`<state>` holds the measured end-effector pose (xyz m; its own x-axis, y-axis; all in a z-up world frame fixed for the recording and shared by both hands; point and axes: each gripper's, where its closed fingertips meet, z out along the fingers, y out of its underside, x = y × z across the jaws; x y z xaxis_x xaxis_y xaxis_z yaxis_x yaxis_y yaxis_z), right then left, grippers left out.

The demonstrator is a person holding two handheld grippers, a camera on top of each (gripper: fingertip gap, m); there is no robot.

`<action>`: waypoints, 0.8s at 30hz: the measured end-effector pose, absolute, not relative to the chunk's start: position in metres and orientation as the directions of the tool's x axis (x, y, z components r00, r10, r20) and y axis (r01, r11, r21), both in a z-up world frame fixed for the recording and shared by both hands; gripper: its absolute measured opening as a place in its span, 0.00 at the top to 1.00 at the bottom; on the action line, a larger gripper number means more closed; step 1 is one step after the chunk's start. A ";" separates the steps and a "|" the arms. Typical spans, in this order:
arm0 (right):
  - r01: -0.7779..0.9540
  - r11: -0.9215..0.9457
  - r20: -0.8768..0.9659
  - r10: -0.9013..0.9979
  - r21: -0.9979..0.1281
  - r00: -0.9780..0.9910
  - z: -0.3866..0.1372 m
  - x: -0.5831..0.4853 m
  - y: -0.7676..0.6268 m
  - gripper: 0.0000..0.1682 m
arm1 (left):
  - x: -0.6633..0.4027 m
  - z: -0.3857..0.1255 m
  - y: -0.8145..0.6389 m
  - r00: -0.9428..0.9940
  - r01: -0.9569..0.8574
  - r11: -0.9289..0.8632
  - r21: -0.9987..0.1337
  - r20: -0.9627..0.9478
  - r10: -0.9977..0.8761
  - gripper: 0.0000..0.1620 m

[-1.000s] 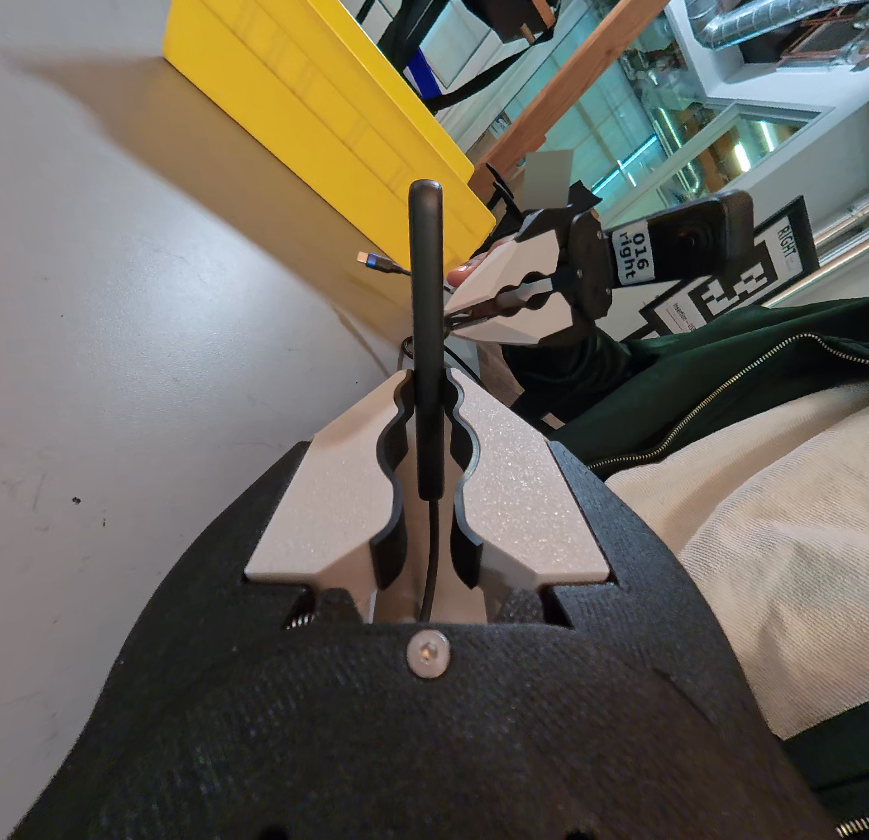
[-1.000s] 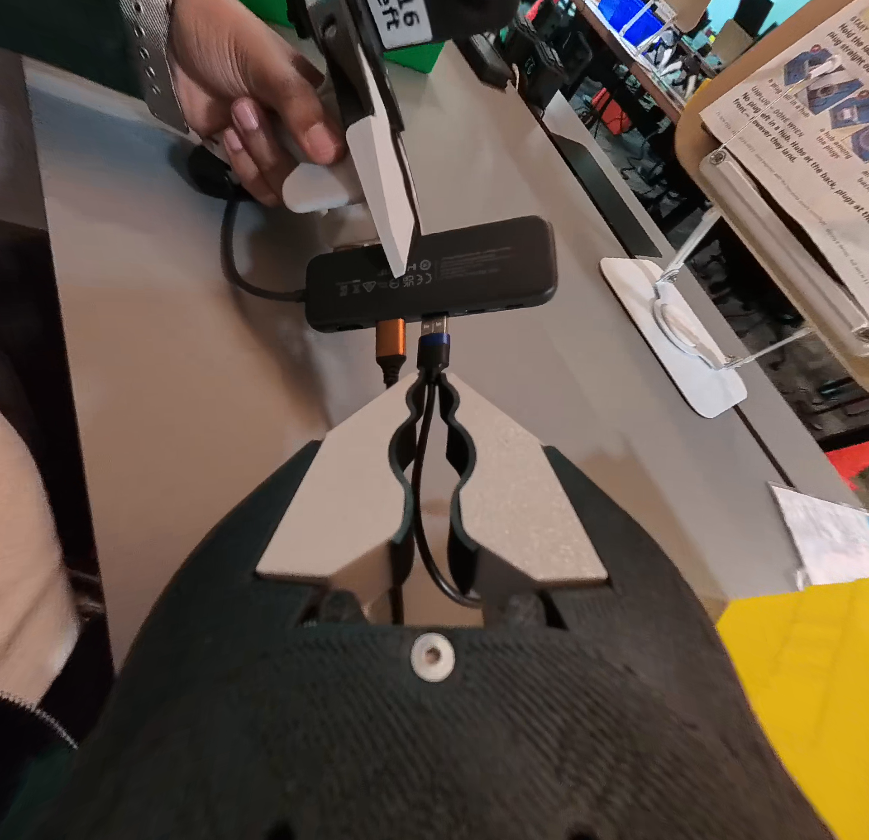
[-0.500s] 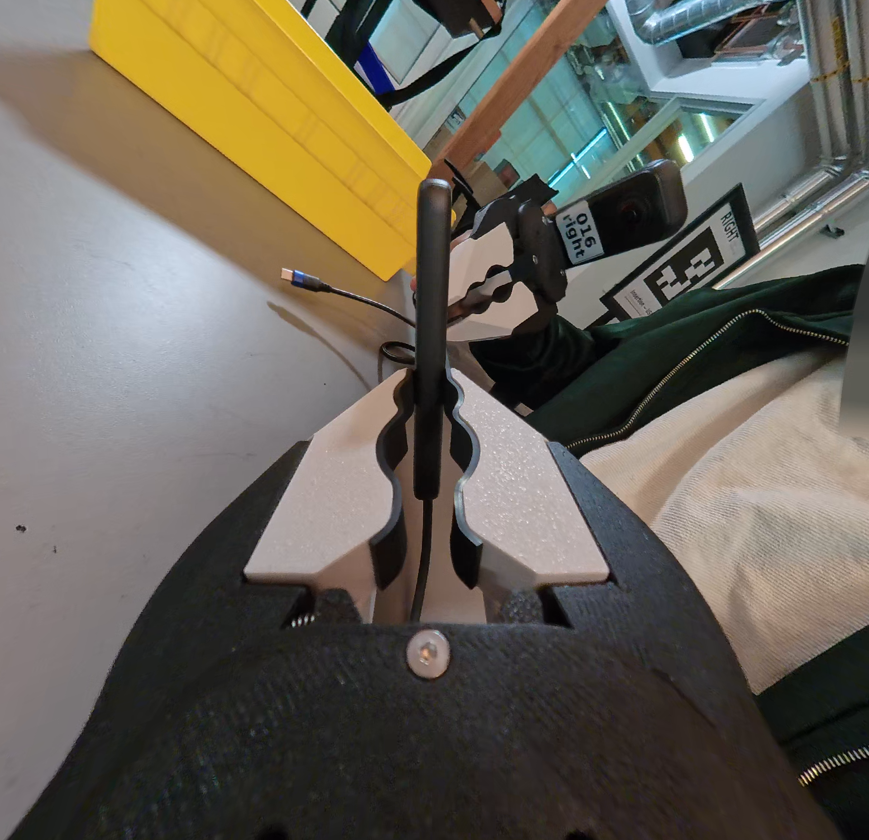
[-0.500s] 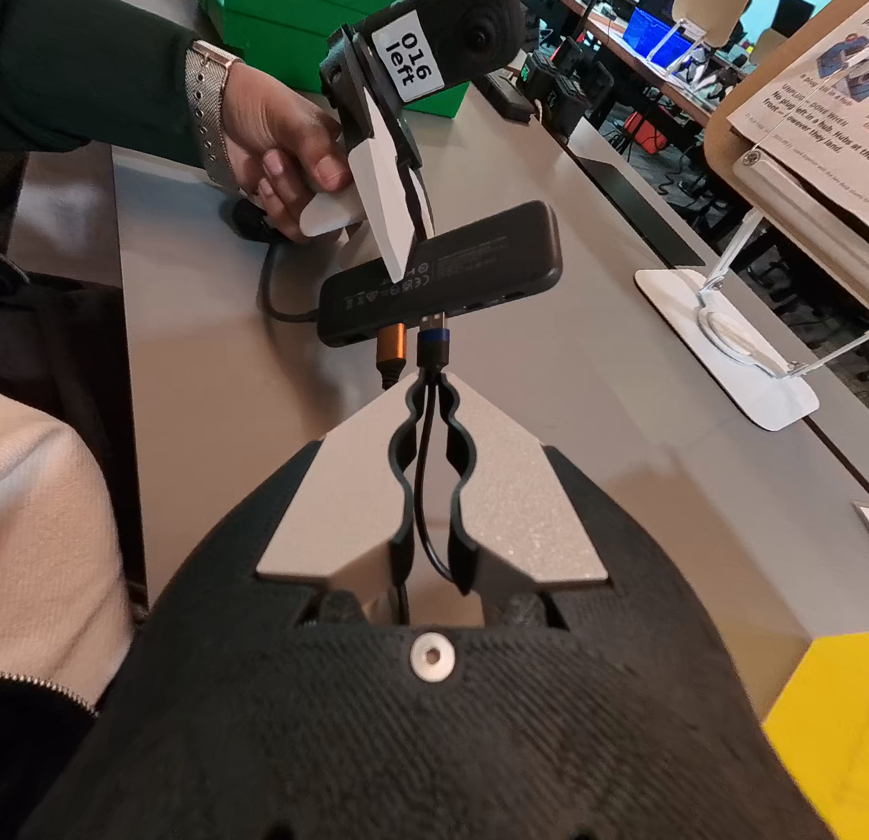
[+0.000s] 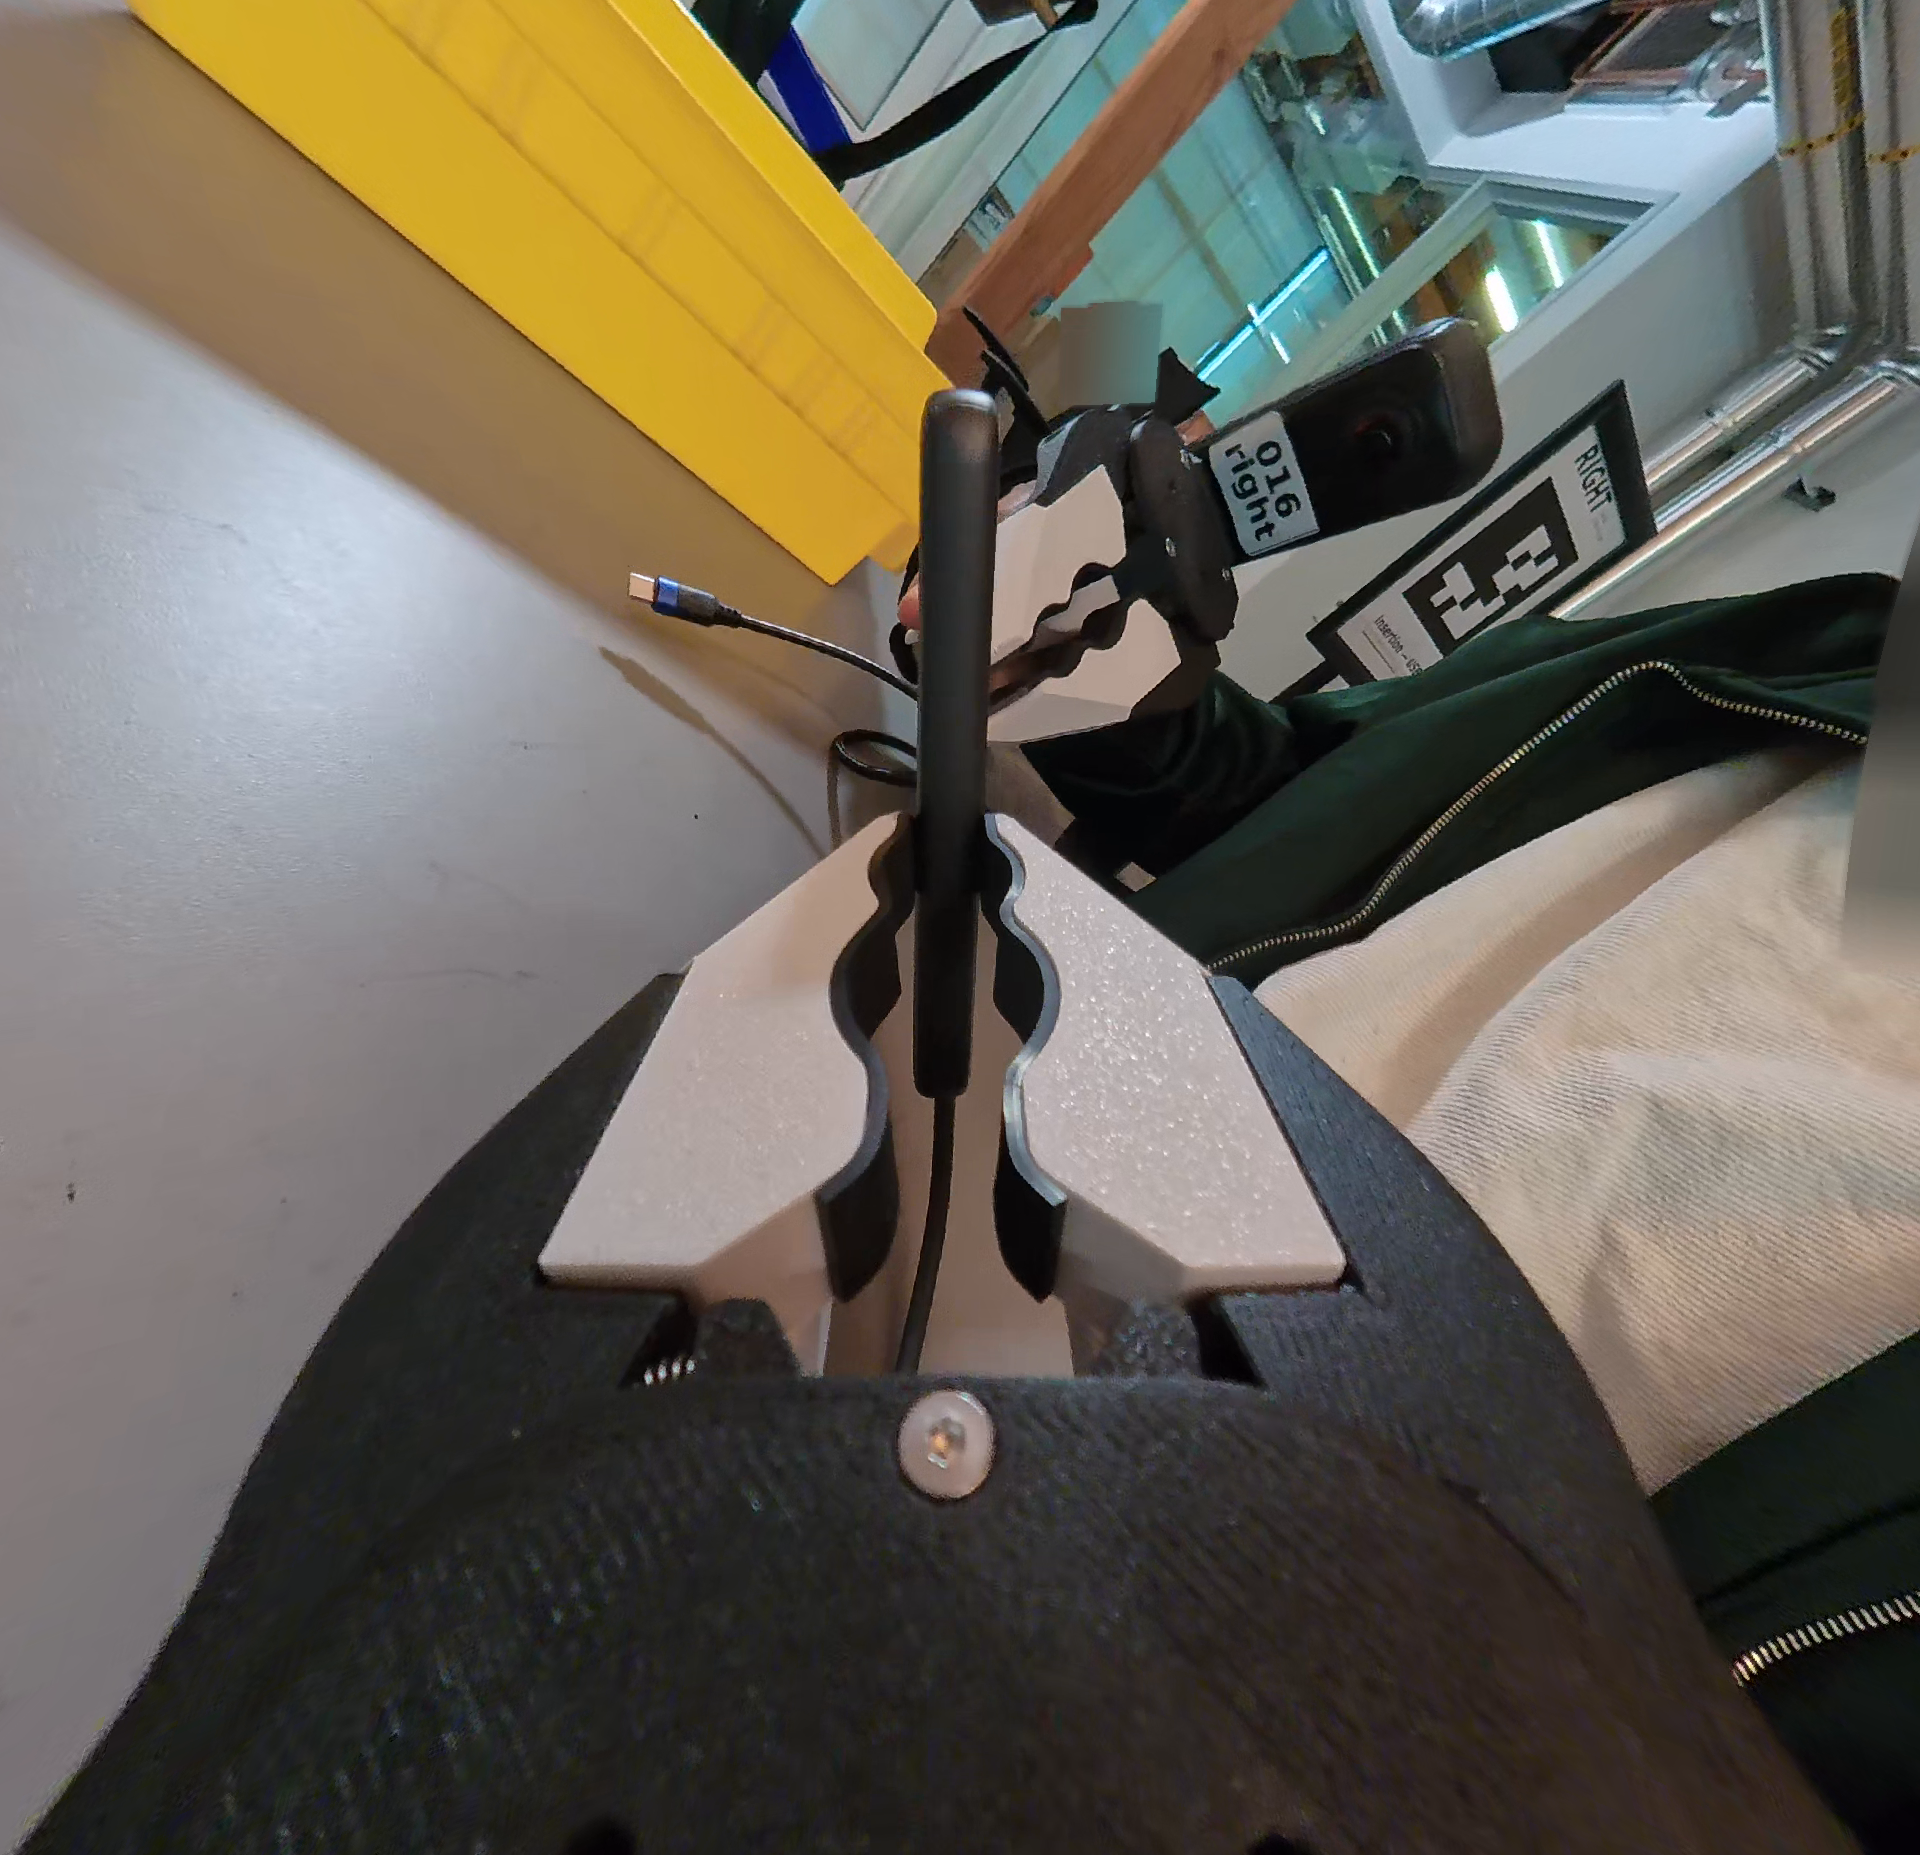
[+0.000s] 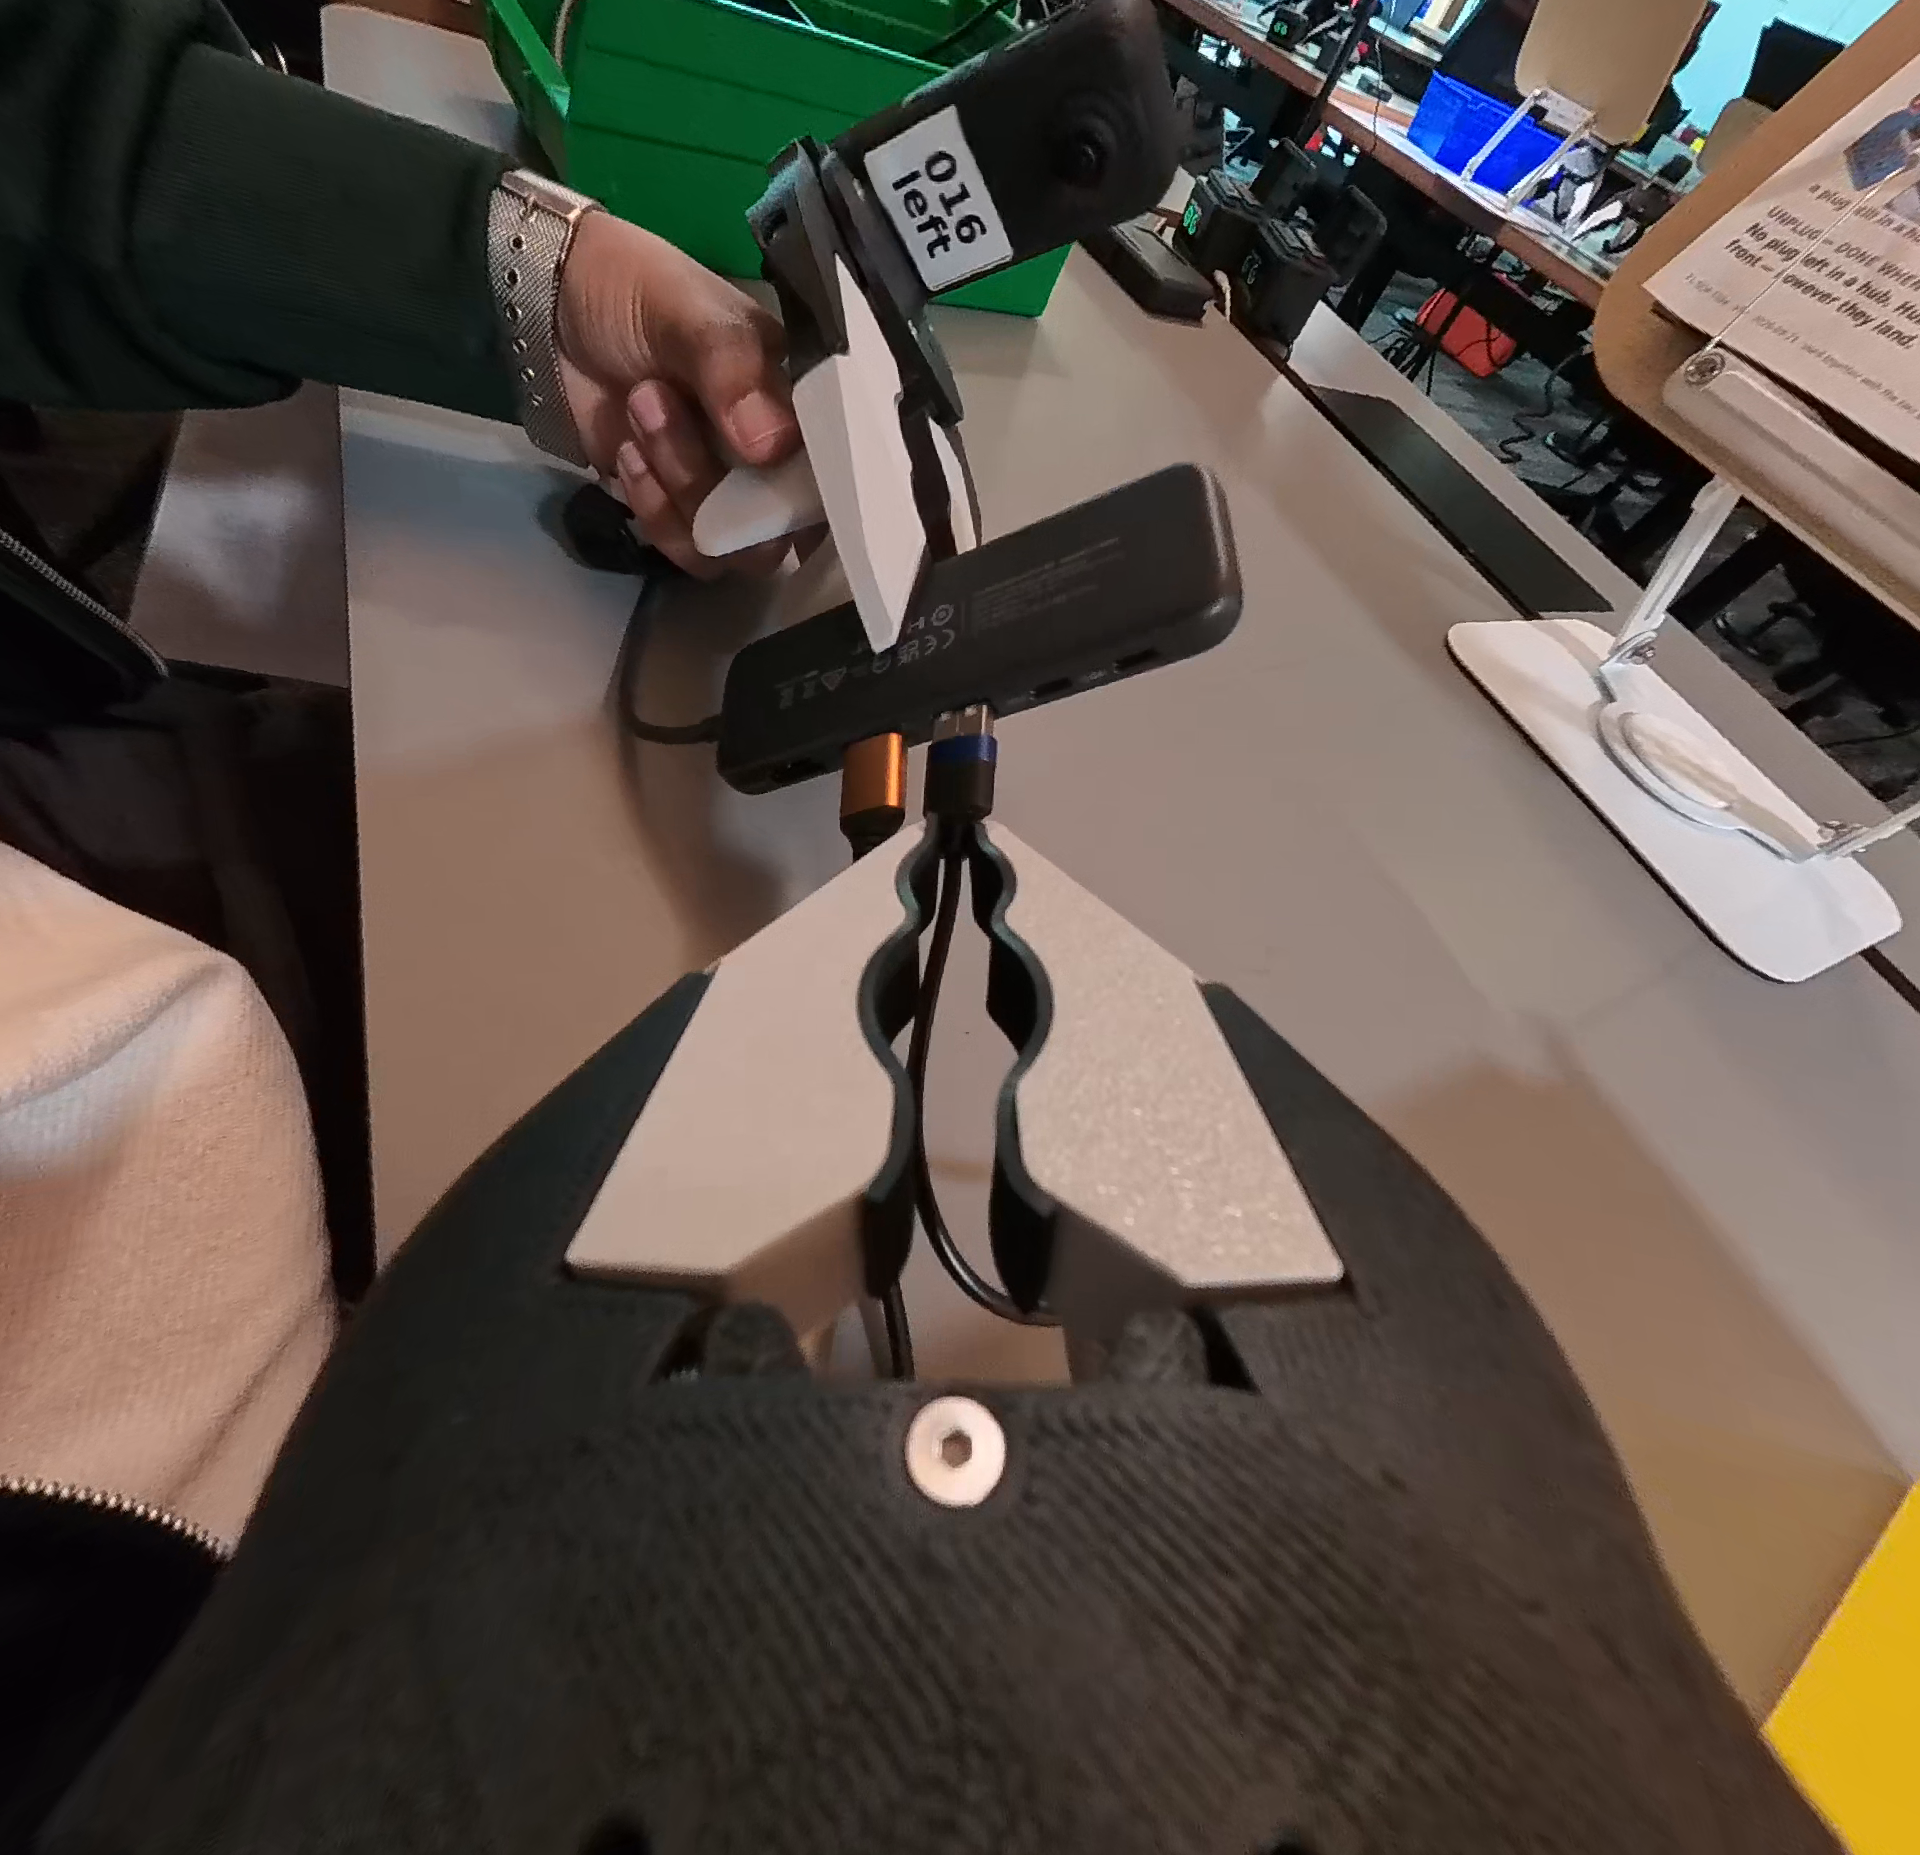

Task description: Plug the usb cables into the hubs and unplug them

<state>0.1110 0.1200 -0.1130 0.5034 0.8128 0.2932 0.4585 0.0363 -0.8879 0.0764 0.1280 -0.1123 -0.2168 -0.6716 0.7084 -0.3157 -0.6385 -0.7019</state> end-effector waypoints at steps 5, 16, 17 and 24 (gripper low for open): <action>0.492 0.016 0.284 0.833 -0.870 0.475 -0.122 0.112 0.118 0.98 | 0.078 -0.122 0.124 -0.187 -0.379 -0.631 -0.677 0.724 -0.664 0.94; 0.475 0.009 0.267 0.836 -0.880 0.479 -0.122 0.108 0.118 0.97 | 0.079 -0.126 0.122 -0.176 -0.399 -0.629 -0.667 0.729 -0.662 0.94; 0.465 0.006 0.268 0.824 -0.885 0.499 -0.121 0.108 0.121 0.97 | 0.078 -0.124 0.125 -0.173 -0.380 -0.640 -0.668 0.731 -0.660 0.94; 0.462 0.007 0.313 0.744 -0.887 0.590 -0.118 0.115 0.136 0.91 | 0.076 -0.118 0.143 -0.153 -0.294 -0.715 -0.634 0.770 -0.619 0.95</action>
